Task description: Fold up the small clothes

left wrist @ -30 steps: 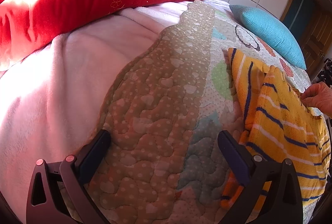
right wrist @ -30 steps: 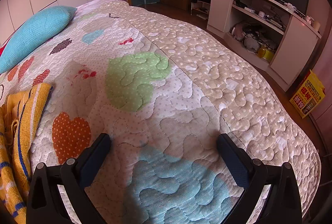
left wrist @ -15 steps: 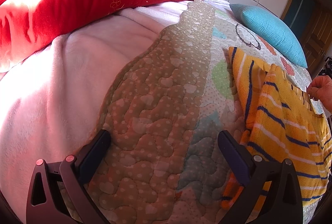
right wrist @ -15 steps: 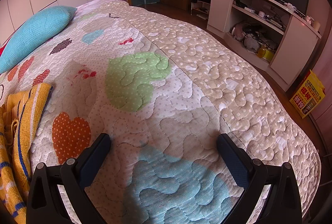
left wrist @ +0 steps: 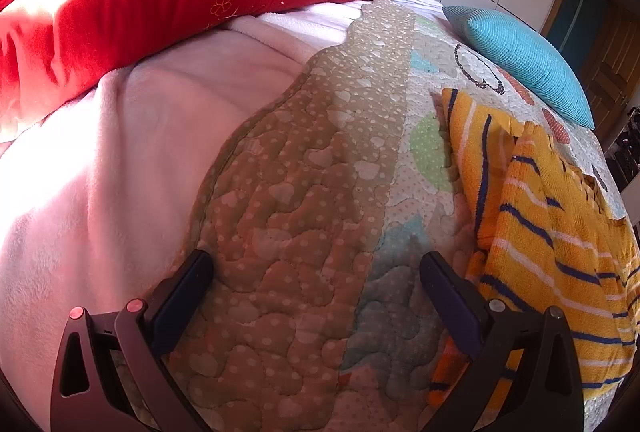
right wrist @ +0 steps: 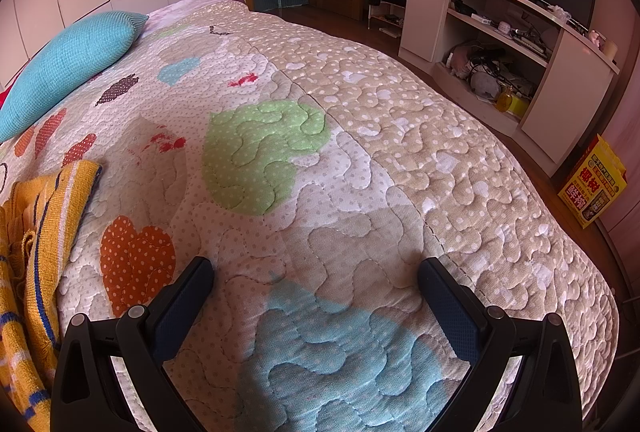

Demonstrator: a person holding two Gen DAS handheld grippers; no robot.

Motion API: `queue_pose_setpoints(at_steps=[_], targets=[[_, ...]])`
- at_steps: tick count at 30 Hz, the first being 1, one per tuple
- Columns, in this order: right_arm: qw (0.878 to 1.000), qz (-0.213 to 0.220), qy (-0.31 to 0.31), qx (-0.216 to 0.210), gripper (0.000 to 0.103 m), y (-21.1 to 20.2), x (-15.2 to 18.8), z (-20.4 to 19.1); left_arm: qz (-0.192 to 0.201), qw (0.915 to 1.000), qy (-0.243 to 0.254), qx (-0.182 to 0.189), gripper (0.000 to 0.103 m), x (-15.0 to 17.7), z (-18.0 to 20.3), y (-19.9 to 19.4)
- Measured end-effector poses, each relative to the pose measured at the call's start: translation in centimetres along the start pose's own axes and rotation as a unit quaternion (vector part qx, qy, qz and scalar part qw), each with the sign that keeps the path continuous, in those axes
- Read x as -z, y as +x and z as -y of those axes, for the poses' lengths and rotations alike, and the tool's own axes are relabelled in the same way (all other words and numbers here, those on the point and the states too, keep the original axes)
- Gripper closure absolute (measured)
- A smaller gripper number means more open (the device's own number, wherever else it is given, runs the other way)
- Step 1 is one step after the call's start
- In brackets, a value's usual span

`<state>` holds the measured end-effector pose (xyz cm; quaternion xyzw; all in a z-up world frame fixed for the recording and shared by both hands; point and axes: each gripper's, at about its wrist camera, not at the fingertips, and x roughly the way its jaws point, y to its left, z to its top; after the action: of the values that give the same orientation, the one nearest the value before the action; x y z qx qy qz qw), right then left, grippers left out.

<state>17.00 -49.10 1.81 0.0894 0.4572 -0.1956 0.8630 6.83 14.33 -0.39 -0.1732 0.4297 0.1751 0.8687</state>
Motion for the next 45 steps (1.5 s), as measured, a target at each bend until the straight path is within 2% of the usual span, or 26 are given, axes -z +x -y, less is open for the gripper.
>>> queue_pose_setpoints(at_steps=[16,22,27,31,36,40,42,45], targets=[[1.000,0.000,0.000,0.000,0.000,0.0,0.0,0.0,0.005,0.9997,-0.014,0.019,0.001,0.1,-0.8,-0.7],[1.000,0.000,0.000,0.000,0.000,0.0,0.0,0.0,0.006,0.9998,-0.012,0.015,0.001,0.1,-0.4,-1.1],[1.000,0.000,0.000,0.000,0.000,0.0,0.0,0.0,0.025,0.9979,-0.045,0.040,0.001,-0.4,-1.7,-2.8],[1.000,0.000,0.000,0.000,0.000,0.0,0.0,0.0,0.011,0.9967,-0.054,0.060,0.001,-0.5,-2.8,-2.8],[1.000,0.000,0.000,0.000,0.000,0.0,0.0,0.0,0.002,0.9911,-0.053,0.122,0.001,-0.6,-3.3,-3.3],[1.000,0.000,0.000,0.000,0.000,0.0,0.0,0.0,-0.029,0.9788,-0.061,0.193,0.001,-0.6,-1.5,-2.7],[1.000,0.000,0.000,0.000,0.000,0.0,0.0,0.0,-0.039,0.9762,-0.038,0.210,0.001,-0.3,0.4,-2.3],[1.000,0.000,0.000,0.000,0.000,0.0,0.0,0.1,-0.034,0.9798,0.013,0.197,0.001,0.6,3.3,-2.0]])
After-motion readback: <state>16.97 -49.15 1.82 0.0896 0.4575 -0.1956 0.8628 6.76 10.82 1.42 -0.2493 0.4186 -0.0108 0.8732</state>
